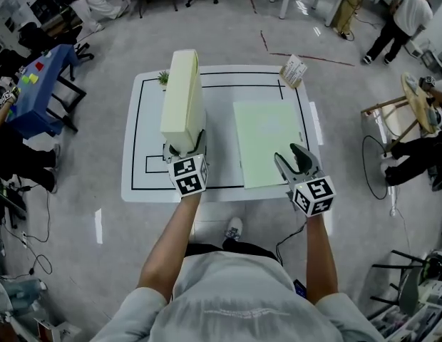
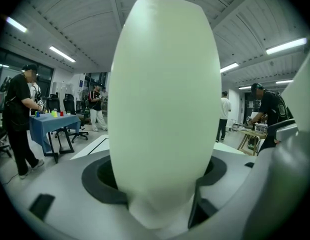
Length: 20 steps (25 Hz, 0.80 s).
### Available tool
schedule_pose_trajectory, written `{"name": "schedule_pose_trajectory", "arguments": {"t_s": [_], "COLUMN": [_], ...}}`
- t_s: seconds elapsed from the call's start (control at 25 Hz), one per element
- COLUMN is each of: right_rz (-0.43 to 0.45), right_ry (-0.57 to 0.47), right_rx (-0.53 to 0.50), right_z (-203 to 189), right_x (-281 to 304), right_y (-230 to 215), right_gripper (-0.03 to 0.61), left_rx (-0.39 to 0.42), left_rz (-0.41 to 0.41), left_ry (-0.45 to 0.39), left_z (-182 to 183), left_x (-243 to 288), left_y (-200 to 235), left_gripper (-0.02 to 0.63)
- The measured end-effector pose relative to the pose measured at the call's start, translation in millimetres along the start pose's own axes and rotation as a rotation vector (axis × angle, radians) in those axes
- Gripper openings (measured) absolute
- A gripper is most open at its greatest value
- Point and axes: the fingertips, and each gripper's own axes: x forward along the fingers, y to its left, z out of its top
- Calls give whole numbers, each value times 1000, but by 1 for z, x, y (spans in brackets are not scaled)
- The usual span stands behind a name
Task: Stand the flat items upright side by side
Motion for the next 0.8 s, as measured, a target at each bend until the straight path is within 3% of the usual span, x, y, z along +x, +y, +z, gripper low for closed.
{"name": "schedule_pose_trajectory", "arguments": {"t_s": [0.48, 0.8], "right_rz": [-14, -52], "right_ry": [-7, 29], "right_rx": [104, 169], "right_z": [7, 3], "right_x": [-5, -13], "right_y": [-20, -7], "right_gripper": [265, 303], "left_rx": [-56, -117], "left_rz": [-26, -82], "left_ry": [62, 168], "left_z": [-19, -52], "left_x": [-43, -73], "left_y": [2, 18], "left_gripper": [382, 382]}}
